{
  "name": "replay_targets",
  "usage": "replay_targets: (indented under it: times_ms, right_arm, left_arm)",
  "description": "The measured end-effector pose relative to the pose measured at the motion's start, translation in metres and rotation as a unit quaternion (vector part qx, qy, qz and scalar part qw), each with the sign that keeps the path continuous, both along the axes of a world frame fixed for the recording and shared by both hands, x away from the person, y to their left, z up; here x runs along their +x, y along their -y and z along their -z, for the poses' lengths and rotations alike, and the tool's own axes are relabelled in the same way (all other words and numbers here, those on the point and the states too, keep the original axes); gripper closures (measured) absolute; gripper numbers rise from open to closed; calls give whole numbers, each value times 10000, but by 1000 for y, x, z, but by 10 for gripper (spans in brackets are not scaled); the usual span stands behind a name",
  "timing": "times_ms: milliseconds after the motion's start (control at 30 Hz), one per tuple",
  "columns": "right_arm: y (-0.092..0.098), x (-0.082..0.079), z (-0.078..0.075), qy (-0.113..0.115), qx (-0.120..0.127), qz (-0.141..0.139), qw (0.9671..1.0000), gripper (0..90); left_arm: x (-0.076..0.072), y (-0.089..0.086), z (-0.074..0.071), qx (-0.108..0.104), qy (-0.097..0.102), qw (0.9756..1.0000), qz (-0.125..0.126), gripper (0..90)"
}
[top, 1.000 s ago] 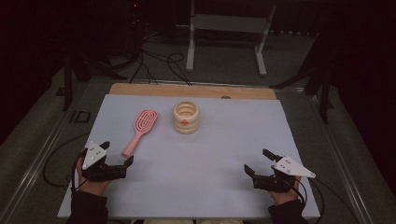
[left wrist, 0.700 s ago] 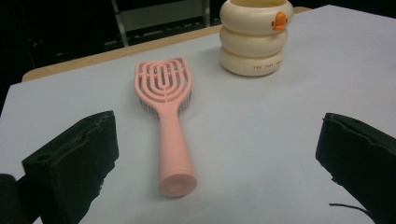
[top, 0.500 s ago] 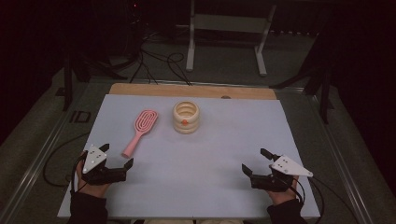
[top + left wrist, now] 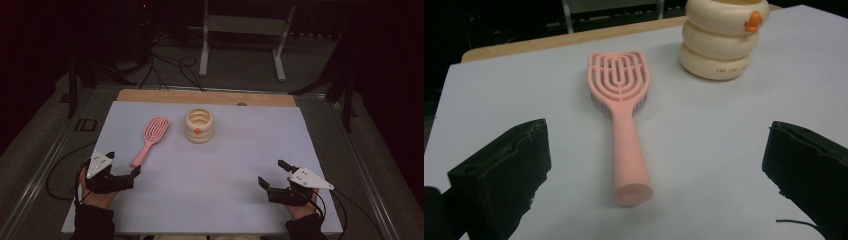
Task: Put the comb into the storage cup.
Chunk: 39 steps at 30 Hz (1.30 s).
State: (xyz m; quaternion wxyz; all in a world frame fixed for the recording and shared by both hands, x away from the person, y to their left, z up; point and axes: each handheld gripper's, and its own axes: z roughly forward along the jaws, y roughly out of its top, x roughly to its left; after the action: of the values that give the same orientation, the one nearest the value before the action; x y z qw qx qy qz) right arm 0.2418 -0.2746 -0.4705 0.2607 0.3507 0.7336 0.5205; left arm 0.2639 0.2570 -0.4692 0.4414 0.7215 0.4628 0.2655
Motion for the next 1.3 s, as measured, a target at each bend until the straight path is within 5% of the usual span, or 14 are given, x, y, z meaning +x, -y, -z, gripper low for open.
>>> replay_targets:
  times_ms: [300,567,800,933,1033,1300]
  right_arm:
    - [-1,-1,1,-30,15,-5,10000,93]
    - [-1,-1,1,-38,8,-15,10000,93]
    - [-1,-1,1,-57,28,7,10000,93]
    - [0,-1,1,-46,20,10,10000,93]
    - [0,-1,1,-47,20,13,10000,93]
    - [0,0,2,-59,19,4,10000,93]
  left_arm:
    - [14,-5,-11,137,-387,9991,-72,3]
    - [31,0,-21,538,-559,9970,4,2]
    - [55,5,-23,828,-836,9930,-7,3]
    - [61,4,-23,846,-947,9919,-60,3]
    - [73,4,-22,905,-1236,9881,-132,3]
    - [87,5,-21,1036,-1440,9840,-130,3]
